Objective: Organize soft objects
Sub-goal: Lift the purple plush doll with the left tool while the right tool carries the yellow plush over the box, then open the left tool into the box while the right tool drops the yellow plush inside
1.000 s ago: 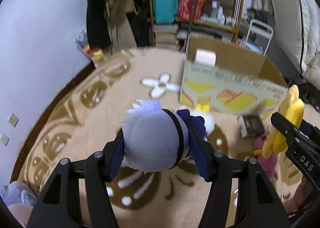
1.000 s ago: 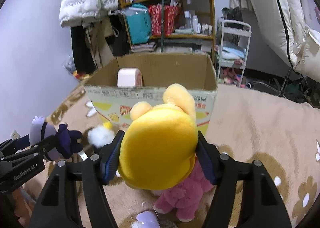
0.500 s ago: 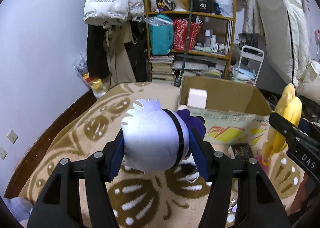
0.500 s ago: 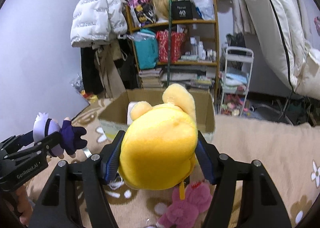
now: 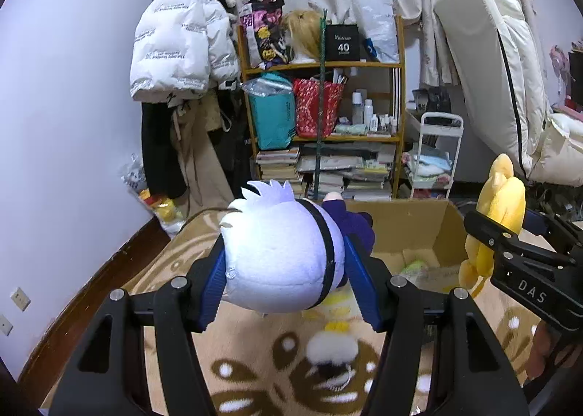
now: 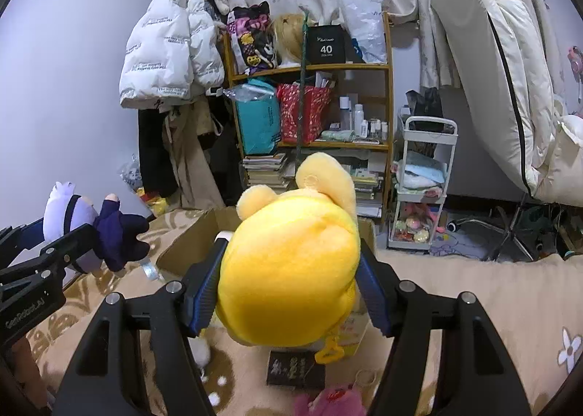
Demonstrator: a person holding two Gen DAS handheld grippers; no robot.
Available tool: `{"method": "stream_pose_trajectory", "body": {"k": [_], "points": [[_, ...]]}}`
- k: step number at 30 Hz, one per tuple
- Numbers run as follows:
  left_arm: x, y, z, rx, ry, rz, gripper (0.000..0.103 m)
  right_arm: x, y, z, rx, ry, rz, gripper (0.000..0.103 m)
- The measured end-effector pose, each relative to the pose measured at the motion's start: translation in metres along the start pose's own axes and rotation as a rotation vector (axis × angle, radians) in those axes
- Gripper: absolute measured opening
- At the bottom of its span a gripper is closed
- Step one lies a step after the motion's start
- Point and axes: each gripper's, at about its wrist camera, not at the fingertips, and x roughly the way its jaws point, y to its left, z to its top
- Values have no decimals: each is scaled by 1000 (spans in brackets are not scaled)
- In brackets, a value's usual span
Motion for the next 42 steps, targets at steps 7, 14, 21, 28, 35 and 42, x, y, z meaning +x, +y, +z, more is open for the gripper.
{"method": "stream_pose_trajectory", "body": {"k": [7, 14, 21, 28, 35, 42], "points": [[31, -8, 20, -20, 3, -73, 60, 17, -16, 14, 7, -14, -23, 71], [67, -12, 22, -25, 28, -80, 60, 48, -27, 14, 24, 21, -23, 71], [97, -17, 13, -37, 89, -110, 60, 73, -30, 0, 34, 79, 0, 72], [114, -25, 1, -22, 129, -141, 60, 86, -31, -9, 25, 120, 19, 73], [119, -38, -3, 7, 148, -144, 63, 89, -37, -13, 44, 152, 19, 78], [115, -36, -5, 20, 163, -130, 76, 88, -37, -16, 38, 161, 28, 94]]}}
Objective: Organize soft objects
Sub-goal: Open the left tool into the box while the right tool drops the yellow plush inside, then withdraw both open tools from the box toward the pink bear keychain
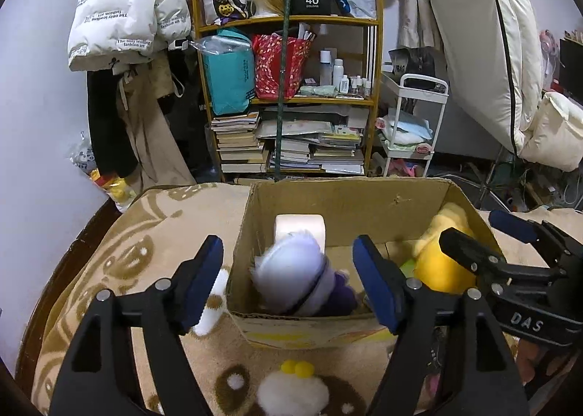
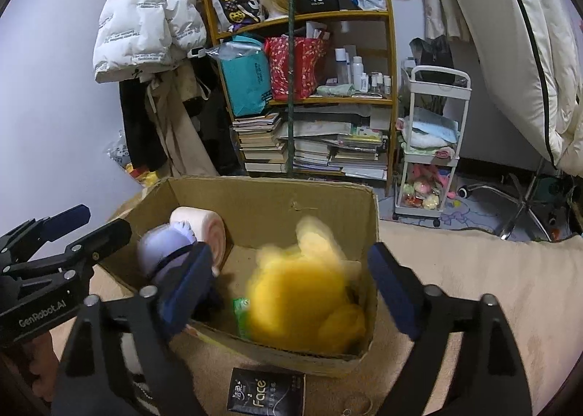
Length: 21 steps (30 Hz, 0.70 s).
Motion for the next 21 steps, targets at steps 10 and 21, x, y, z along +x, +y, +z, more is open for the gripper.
{"method": "stream_pose_trajectory", "body": {"k": [10, 21], "points": [[-15, 14, -3, -7, 42, 35, 89, -17, 4, -4, 3, 3, 4, 97], [-50, 30, -18, -26, 85, 55, 92, -62, 4, -7, 25, -32, -23, 103]]}}
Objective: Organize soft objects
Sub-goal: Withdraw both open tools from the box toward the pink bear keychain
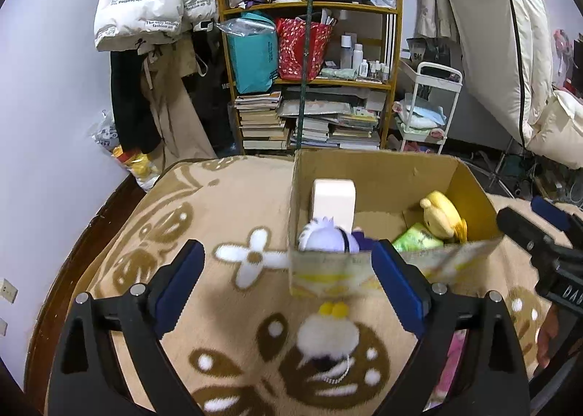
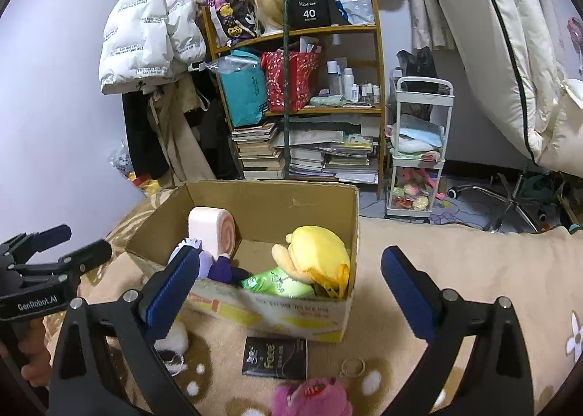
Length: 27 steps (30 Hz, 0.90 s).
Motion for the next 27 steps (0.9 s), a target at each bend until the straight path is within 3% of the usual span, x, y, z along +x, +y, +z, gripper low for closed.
{"method": "stream_pose_trajectory", "body": {"k": [12, 20, 27], "points": [[-41, 5, -27, 21, 62, -17, 92, -52, 15, -14, -19, 51, -1, 103], [-54, 8, -45, 61, 122, -27, 92, -61, 21, -41, -22, 182, -17, 103], [-47, 8, -57, 67, 173, -46, 92, -58, 14, -63, 55, 286, -13, 103]]}}
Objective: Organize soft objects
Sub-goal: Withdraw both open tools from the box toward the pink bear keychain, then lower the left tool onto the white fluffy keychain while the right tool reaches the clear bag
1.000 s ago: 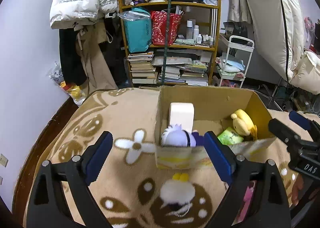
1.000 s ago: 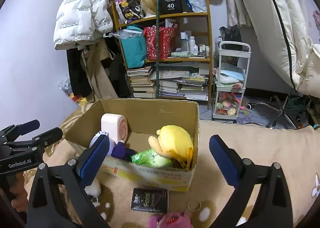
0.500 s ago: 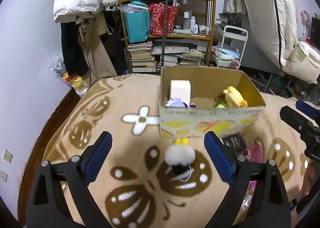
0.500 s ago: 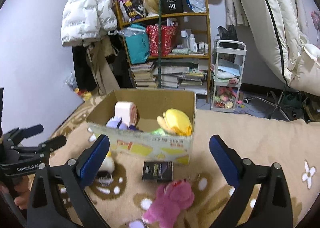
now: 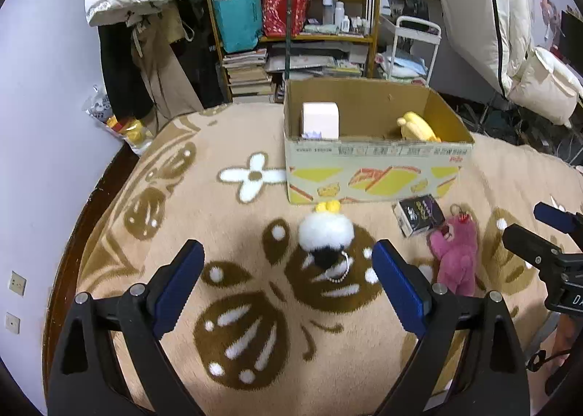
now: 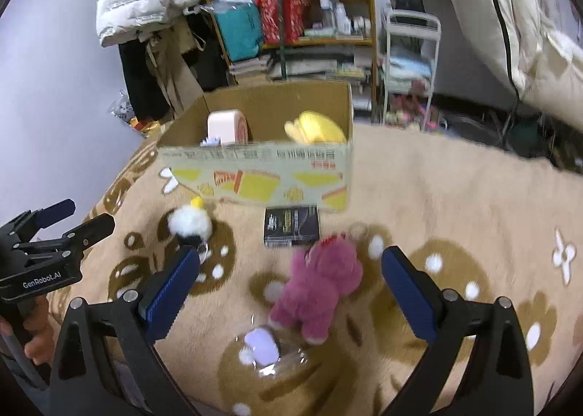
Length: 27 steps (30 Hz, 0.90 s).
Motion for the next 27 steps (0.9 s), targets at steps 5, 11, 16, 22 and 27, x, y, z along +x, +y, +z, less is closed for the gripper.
{"method": "stream_pose_trajectory", "body": {"k": [5, 11, 16, 22, 27], "points": [[10, -3, -1, 7, 35, -11, 92, 10, 2, -11, 10, 60, -14, 103], [29, -10, -3, 37, 88, -44, 92, 18, 6, -20, 7, 110, -22, 103], [44, -15, 3, 62, 119, -79, 92, 29, 7, -28, 34, 161, -27, 103], [62, -23, 17, 115, 158, -107, 92, 46, 8, -37, 65, 228, -18, 103], [81, -28, 22, 152, 213, -125, 92, 58, 9, -42, 78, 279, 0, 103]]}}
